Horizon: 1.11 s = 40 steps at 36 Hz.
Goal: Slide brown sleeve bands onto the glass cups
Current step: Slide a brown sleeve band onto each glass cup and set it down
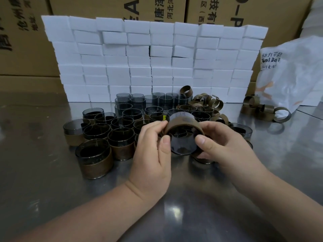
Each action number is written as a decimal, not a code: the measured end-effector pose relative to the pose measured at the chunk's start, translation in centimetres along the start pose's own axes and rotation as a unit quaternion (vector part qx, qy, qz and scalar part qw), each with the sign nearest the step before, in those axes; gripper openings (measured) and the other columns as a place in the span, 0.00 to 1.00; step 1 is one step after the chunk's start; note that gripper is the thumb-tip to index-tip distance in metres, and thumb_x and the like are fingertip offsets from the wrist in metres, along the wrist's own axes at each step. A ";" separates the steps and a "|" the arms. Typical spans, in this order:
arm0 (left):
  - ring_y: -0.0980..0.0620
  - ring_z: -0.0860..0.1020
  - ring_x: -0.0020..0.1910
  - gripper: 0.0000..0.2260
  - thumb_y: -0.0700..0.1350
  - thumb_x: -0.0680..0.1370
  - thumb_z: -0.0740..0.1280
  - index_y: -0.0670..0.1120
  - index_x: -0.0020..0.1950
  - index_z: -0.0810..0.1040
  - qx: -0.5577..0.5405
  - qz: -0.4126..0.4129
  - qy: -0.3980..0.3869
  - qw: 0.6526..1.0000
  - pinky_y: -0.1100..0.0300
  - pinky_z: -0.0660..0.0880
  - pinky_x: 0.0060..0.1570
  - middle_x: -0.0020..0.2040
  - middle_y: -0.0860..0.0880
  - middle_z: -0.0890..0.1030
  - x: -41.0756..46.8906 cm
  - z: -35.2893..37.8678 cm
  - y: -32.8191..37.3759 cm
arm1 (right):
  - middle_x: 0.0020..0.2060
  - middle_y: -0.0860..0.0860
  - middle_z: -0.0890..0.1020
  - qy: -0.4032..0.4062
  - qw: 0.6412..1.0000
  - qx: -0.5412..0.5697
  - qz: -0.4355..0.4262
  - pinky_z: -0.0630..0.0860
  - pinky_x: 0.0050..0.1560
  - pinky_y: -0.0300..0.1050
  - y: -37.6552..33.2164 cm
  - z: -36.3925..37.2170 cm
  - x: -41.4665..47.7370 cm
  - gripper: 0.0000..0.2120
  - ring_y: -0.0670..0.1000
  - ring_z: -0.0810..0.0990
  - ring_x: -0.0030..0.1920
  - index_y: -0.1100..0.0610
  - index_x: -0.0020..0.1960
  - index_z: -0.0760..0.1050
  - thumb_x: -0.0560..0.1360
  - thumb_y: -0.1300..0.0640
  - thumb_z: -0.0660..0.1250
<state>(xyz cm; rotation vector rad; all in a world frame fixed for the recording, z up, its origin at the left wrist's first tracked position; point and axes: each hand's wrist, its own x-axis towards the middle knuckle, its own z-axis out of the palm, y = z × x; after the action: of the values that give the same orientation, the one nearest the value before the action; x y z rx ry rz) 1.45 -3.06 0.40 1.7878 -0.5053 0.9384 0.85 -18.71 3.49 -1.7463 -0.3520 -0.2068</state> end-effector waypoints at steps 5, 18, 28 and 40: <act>0.57 0.72 0.60 0.18 0.53 0.76 0.52 0.47 0.63 0.67 -0.063 -0.014 -0.019 0.998 0.56 0.70 0.60 0.61 0.46 0.73 -0.4 0.0 0.1 | 0.51 0.47 0.83 -0.016 0.997 0.079 0.003 0.77 0.37 0.37 0.1 0.2 0.0 0.26 0.45 0.83 0.47 0.51 0.59 0.72 0.63 0.49 0.70; 0.42 0.72 0.64 0.38 0.72 0.70 0.56 0.43 0.67 0.70 -0.259 -0.099 -0.068 0.958 0.40 0.65 0.65 0.62 0.41 0.76 -0.5 0.1 -0.8 | 0.53 0.55 0.81 -0.115 0.986 0.109 -0.046 0.77 0.50 0.41 -0.3 0.8 -0.6 0.34 0.63 0.75 0.56 0.44 0.56 0.79 0.52 0.34 0.76; 0.43 0.75 0.60 0.34 0.69 0.75 0.53 0.41 0.65 0.67 -0.232 -0.050 -0.096 0.967 0.43 0.70 0.60 0.59 0.43 0.77 -0.6 0.2 -0.3 | 0.59 0.55 0.79 -0.165 0.970 0.180 -0.009 0.73 0.59 0.61 0.3 0.3 -0.6 0.41 0.58 0.78 0.59 0.51 0.68 0.67 0.60 0.38 0.75; 0.57 0.76 0.53 0.24 0.66 0.77 0.50 0.48 0.59 0.68 -0.187 0.003 -0.084 0.979 0.66 0.70 0.53 0.53 0.49 0.78 -0.4 -0.1 -0.1 | 0.55 0.53 0.81 -0.164 0.962 0.219 0.002 0.77 0.49 0.45 -0.1 0.7 -0.6 0.31 0.53 0.80 0.56 0.50 0.61 0.75 0.61 0.40 0.75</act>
<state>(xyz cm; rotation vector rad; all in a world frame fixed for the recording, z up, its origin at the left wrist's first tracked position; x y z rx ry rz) 1.26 -2.98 0.06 1.5275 -0.7434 0.6476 0.17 -18.13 3.24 -1.3378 -0.5875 0.1586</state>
